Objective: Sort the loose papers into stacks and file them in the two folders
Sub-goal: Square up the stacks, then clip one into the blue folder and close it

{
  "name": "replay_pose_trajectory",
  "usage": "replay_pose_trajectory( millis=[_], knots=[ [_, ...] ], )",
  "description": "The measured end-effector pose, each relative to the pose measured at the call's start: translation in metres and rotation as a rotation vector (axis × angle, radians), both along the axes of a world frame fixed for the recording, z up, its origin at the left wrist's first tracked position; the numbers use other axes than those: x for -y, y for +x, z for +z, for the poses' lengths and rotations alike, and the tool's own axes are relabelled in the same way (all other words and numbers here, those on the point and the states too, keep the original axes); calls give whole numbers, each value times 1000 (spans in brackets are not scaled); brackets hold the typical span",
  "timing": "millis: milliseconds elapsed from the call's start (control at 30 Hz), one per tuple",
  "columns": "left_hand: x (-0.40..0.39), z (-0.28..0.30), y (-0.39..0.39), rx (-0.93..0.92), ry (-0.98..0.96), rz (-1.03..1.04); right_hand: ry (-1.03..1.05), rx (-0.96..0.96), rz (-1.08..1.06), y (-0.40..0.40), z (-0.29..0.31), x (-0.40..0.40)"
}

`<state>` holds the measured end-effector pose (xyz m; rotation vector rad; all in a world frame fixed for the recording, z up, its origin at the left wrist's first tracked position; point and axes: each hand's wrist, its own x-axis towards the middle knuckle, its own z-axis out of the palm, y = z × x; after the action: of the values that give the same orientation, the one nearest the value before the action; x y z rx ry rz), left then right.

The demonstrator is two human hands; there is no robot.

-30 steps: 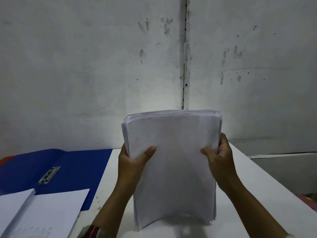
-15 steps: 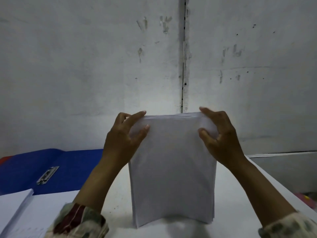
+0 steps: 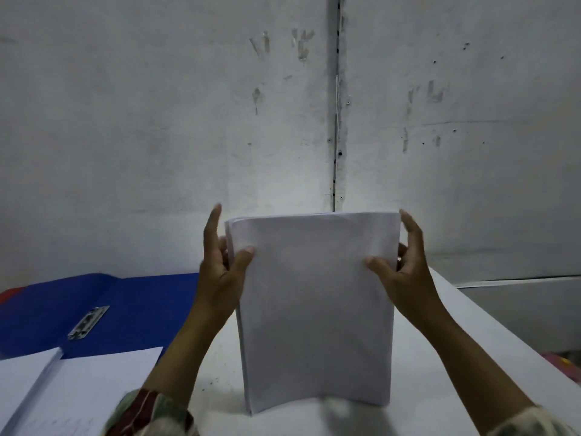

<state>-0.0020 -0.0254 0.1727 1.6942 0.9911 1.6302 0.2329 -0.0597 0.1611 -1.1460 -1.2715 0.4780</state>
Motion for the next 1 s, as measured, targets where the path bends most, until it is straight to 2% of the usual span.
replay_pose_trajectory(
  millis=[67, 167, 333, 467, 533, 633, 767, 900, 1000],
  knots=[
    [4, -11, 10, 138, -185, -60, -69, -89, 15, -4, -10, -1],
    [8, -20, 21, 161, -242, -8, -72, -135, -17, -9, -15, -3],
    [7, -10, 22, 203, -175, 4, 14, -174, -2, -7, -2, 1],
    [12, -11, 21, 170, -97, -17, 51, -130, 29, -9, -3, 5],
    [13, -10, 19, 123, 5, 8, 111, -47, 22, -10, -5, 6],
    [11, 1, 17, -64, 200, 91, 217, 140, -14, -9, 4, 6],
    [-1, 10, 8, -212, 283, 200, 288, 327, -121, -5, 17, 2],
    [-6, 5, 3, -158, 242, 175, 239, 285, -138, -2, 17, 1],
    [-5, -2, 3, -101, 158, 130, 158, 165, -40, -1, 13, 4]
  ],
)
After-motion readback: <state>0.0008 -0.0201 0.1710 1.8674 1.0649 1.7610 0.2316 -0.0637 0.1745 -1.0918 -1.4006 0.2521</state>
